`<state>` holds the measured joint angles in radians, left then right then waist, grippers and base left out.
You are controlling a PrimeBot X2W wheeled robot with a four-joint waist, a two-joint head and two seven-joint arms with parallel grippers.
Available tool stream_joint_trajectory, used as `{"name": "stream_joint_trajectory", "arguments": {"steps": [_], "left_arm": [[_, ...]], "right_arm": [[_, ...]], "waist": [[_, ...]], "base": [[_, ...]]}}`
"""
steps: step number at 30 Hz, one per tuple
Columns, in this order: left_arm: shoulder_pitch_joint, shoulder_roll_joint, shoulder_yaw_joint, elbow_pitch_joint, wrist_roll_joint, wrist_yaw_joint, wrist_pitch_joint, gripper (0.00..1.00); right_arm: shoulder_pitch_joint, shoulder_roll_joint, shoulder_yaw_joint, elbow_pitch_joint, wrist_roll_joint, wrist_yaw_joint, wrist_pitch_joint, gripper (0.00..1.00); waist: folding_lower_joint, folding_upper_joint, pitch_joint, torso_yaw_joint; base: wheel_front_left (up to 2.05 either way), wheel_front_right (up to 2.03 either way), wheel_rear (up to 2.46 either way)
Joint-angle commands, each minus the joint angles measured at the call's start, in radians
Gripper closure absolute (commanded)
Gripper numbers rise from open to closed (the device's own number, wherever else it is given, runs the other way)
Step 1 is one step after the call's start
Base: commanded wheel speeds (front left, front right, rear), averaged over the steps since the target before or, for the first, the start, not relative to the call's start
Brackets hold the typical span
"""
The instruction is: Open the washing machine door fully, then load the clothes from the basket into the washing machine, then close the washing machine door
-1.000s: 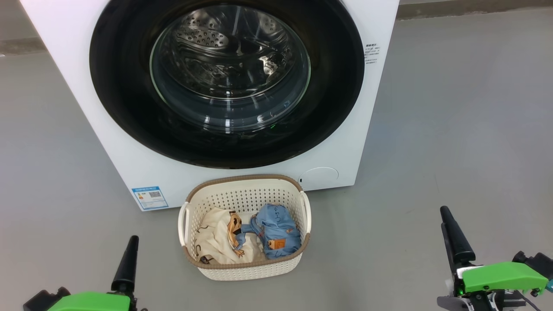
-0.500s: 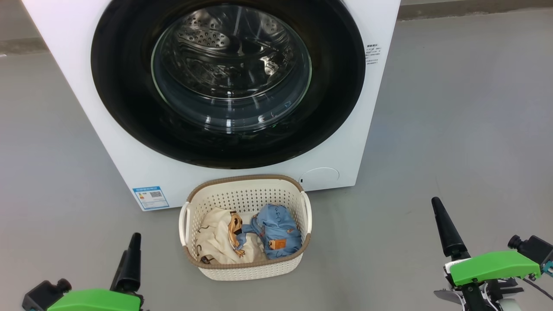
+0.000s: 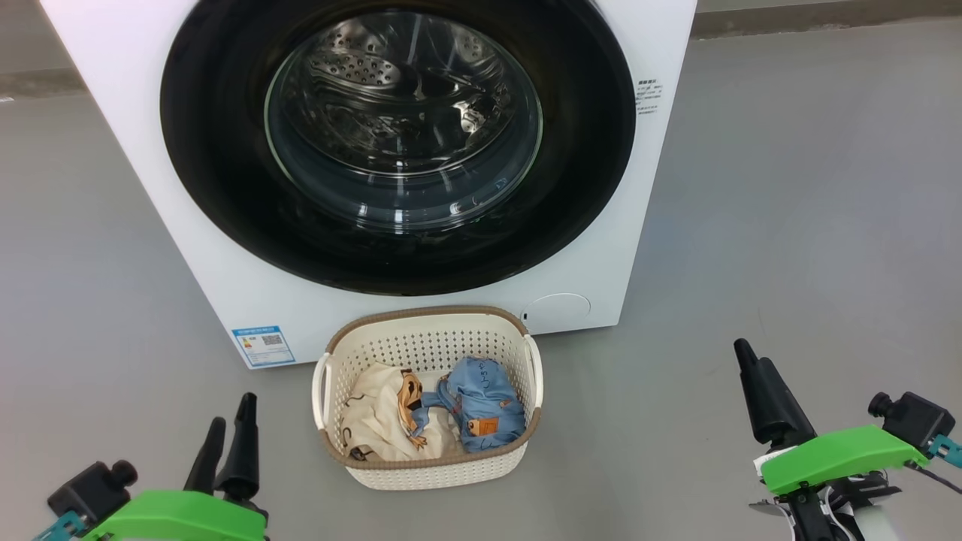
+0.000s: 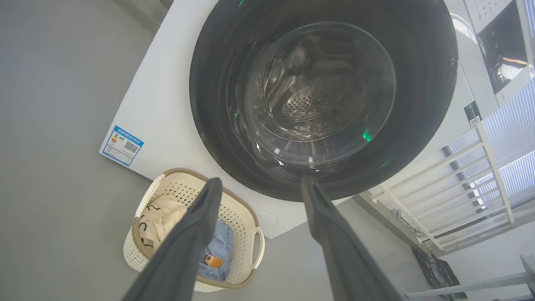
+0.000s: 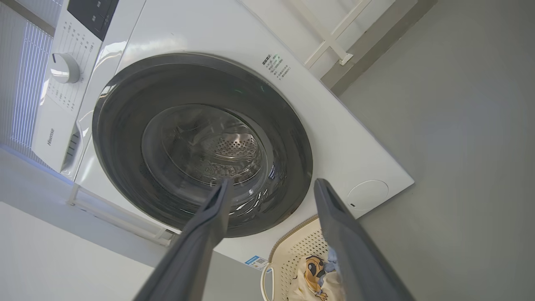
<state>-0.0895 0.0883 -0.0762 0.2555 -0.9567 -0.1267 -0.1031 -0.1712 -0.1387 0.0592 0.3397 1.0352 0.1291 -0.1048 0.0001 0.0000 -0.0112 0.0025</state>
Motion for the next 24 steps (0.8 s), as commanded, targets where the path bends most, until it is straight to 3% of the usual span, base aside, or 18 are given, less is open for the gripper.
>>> {"name": "stream_joint_trajectory", "arguments": {"steps": [1,24], "left_arm": [[-0.055,0.03,0.015,-0.028,0.032,-0.003,-0.012,0.0],[-0.062,0.041,-0.003,-0.014,0.414,-0.001,-0.081,0.0]], "right_arm": [[-0.064,-0.02,0.027,-0.02,-0.03,0.001,-0.013,0.0],[-0.113,-0.028,0.058,0.042,-0.331,0.001,-0.006,0.0]], "waist": [[-0.0001,0.0,0.0,0.001],[-0.0001,0.0,-0.005,0.003]], "base": [[0.0,0.0,0.0],[0.0,0.0,0.0]]}}
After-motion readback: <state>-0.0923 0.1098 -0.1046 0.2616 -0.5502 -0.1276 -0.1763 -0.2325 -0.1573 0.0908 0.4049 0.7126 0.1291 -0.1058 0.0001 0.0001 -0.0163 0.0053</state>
